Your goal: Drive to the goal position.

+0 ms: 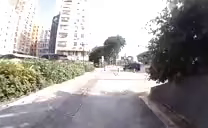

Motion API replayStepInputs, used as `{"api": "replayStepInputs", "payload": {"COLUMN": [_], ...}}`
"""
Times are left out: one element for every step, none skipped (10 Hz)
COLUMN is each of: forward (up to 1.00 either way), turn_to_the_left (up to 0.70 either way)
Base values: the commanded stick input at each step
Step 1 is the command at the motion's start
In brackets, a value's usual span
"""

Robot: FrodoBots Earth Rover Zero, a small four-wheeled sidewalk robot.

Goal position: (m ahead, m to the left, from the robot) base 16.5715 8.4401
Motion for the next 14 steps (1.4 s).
{"api": "replayStepInputs", "payload": {"forward": [0.70,0.70,0.70,0.70,0.70,0.70,0.70,0.70,0.70,0.70,0.70,0.70,0.70,0.70], "turn_to_the_left": [-0.07,-0.11,-0.01,0.00,0.00,0.00,0.00,0.00,0.00,0.00,0.00,0.00,0.00,0.00]}}
